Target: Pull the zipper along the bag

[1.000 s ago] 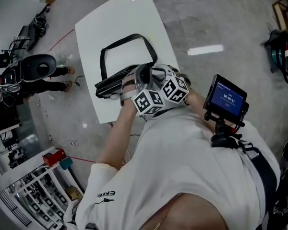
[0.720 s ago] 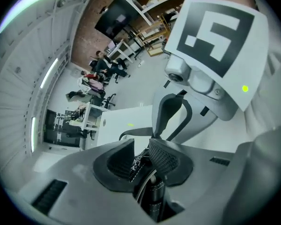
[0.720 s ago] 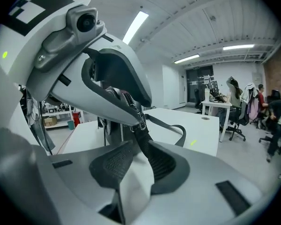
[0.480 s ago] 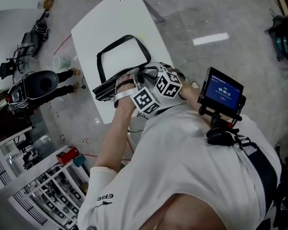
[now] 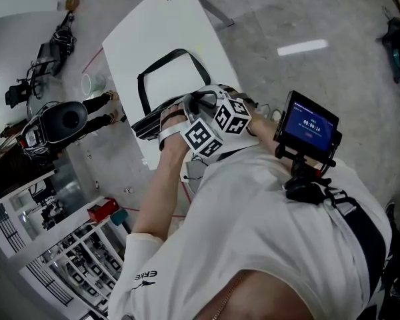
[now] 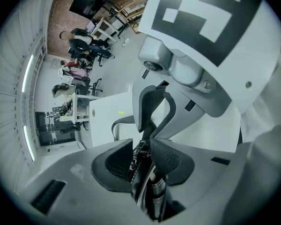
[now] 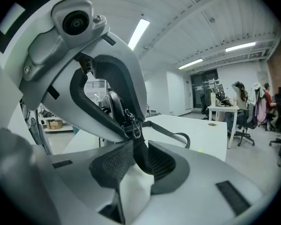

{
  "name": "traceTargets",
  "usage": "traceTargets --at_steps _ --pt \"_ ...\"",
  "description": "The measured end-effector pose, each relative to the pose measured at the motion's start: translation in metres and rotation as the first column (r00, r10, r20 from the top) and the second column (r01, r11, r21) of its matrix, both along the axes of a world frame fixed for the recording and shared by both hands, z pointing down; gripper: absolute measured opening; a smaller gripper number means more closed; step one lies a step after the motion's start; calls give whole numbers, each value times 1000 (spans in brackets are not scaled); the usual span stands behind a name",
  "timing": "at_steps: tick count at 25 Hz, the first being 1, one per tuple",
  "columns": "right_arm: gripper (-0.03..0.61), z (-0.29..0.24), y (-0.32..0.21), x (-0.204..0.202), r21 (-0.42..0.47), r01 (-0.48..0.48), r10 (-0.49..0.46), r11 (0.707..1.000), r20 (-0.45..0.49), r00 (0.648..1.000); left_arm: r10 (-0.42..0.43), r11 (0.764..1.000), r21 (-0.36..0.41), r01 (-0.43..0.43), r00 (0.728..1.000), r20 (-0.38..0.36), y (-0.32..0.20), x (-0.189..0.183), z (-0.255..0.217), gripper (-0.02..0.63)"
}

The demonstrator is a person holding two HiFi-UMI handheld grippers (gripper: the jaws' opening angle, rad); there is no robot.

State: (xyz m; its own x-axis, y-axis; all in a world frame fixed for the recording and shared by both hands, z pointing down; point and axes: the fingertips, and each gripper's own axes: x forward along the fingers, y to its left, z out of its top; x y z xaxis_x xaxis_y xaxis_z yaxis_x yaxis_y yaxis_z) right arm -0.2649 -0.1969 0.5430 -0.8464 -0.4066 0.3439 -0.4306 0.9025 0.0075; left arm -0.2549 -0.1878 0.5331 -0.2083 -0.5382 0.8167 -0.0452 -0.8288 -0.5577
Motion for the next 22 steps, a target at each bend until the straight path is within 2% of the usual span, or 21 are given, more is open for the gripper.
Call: traceTargets --at_steps 5,14,22 --pt "81 -5 5 -3 103 39 -36 994 -35 999 -30 1000 -7 29 999 -40 8 -1 1 94" --pt "81 0 14 -4 151 94 -88 984 -47 995 -55 998 -7 55 997 -61 12 0 5 94" --pt "81 -6 16 -2 167 101 -93 981 -50 994 -62 998 -10 61 986 -153 14 5 -6 94"
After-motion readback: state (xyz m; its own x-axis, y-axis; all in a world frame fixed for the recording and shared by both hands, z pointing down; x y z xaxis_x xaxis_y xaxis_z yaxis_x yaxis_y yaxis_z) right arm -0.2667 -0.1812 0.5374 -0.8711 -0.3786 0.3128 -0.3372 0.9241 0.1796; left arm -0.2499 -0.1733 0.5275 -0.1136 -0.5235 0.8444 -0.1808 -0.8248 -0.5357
